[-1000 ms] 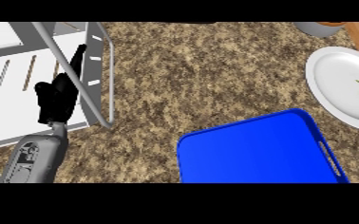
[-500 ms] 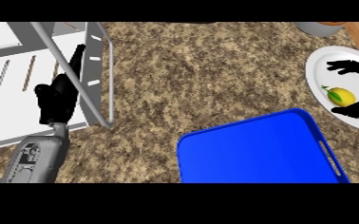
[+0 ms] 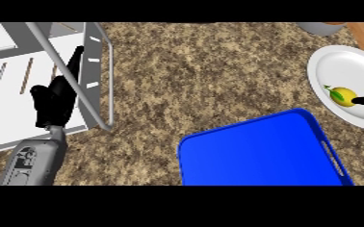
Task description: Pick the lemon from the tray and place it in the plate
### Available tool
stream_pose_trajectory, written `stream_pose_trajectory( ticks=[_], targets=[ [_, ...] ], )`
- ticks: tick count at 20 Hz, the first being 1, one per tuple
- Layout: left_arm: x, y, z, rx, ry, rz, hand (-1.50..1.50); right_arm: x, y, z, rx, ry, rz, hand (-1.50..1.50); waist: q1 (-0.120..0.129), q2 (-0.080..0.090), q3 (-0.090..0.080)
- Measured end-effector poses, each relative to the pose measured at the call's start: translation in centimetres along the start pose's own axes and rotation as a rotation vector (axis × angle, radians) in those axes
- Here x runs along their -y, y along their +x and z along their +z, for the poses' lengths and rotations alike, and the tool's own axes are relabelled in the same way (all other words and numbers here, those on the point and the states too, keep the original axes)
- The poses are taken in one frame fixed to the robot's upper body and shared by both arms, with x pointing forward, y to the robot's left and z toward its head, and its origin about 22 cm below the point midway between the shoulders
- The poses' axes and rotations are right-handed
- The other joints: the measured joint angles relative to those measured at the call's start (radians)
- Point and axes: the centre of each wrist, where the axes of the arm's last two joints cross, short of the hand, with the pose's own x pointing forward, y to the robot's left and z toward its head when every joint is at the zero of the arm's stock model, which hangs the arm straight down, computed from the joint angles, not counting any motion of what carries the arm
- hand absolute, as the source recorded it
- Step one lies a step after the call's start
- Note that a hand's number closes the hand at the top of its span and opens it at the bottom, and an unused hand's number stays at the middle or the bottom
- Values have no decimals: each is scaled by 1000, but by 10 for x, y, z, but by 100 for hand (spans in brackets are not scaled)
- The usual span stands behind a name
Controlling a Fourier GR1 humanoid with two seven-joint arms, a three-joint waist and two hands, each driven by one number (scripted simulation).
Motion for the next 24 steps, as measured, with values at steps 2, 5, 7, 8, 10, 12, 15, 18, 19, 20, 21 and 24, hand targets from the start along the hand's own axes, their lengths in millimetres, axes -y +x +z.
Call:
stream_pose_trajectory(
  ticks=[2, 5, 7, 8, 10, 12, 15, 18, 19, 20, 21, 24],
  targets=[
    [-1, 1, 0, -2, 1, -2, 0, 19, 2, 9, -22, -64, -41, -150, -1, 1, -1],
    [-3, -1, 2, 3, 2, -3, 0, 48, 4, 27, -49, -150, -87, -150, -8, 2, 2],
    [-3, 0, 2, 2, 5, 2, 0, 61, 4, 39, -64, -193, -109, -150, -8, 4, 3],
    [-3, -1, 3, 6, 10, 5, 0, 70, 5, 46, -72, -212, -116, -150, -9, 5, 4],
    [-2, -1, 3, 14, 15, 5, 0, 82, 6, 56, -83, -240, -129, -150, -7, 7, 5],
    [-3, -2, 3, 18, 19, 5, 0, 90, 7, 65, -98, -250, -131, -150, -9, 9, 7],
    [-3, -1, 4, 17, 20, 8, 0, 99, 7, 74, -110, -255, -127, -150, -9, 11, 8],
    [-5, -1, 4, 19, 18, 7, 0, 107, 7, 84, -129, -254, -112, -150, -12, 12, 10],
    [-5, -1, 5, 18, 20, 8, 0, 110, 8, 88, -135, -254, -106, -150, -13, 13, 10],
    [-4, -1, 4, 20, 16, 8, 0, 110, 7, 89, -137, -258, -106, -150, -11, 13, 10],
    [-4, -1, 5, 21, 17, 8, 0, 111, 7, 90, -137, -261, -107, -150, -12, 14, 11],
    [-5, -1, 5, 20, 14, 11, 0, 116, 8, 96, -143, -270, -109, -150, -11, 15, 12]
  ],
)
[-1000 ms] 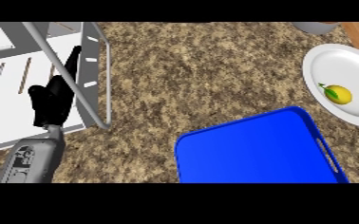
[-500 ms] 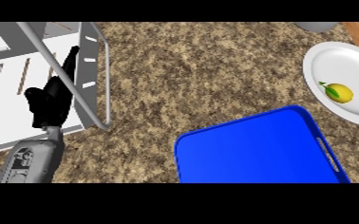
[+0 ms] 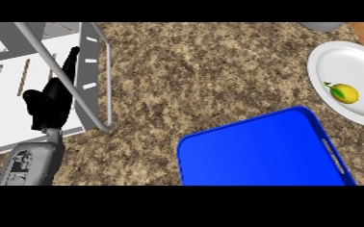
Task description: Pick the lemon from the tray and place it in the plate
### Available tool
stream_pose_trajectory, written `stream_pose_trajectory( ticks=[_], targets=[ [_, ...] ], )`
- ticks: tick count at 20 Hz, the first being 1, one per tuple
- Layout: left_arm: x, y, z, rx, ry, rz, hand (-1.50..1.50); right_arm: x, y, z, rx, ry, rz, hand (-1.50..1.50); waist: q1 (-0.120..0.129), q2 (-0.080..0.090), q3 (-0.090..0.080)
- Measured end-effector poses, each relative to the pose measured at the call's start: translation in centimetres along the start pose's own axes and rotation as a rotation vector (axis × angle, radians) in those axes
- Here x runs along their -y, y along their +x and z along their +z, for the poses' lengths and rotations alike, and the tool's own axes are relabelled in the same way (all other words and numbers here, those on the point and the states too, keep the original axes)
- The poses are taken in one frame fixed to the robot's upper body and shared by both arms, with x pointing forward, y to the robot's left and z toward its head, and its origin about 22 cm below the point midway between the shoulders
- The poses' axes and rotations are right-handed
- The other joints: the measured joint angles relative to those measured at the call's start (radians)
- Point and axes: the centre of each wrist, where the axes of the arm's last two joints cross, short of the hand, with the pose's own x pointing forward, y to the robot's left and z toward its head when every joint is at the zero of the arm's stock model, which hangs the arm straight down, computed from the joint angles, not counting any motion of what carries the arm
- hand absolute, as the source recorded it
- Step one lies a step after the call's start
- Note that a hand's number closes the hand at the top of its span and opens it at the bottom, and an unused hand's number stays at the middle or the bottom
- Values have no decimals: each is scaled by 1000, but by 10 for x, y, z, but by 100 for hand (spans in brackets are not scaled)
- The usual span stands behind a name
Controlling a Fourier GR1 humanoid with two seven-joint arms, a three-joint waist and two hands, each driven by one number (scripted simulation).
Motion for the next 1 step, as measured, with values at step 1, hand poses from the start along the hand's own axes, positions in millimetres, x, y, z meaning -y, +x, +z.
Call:
stream_pose_trajectory(
  ticks=[1],
  targets=[
    [0, 0, 0, 0, -4, 1, 0, 0, -1, 1, -3, -1, 0, -150, 1, 1, 0]
  ],
)
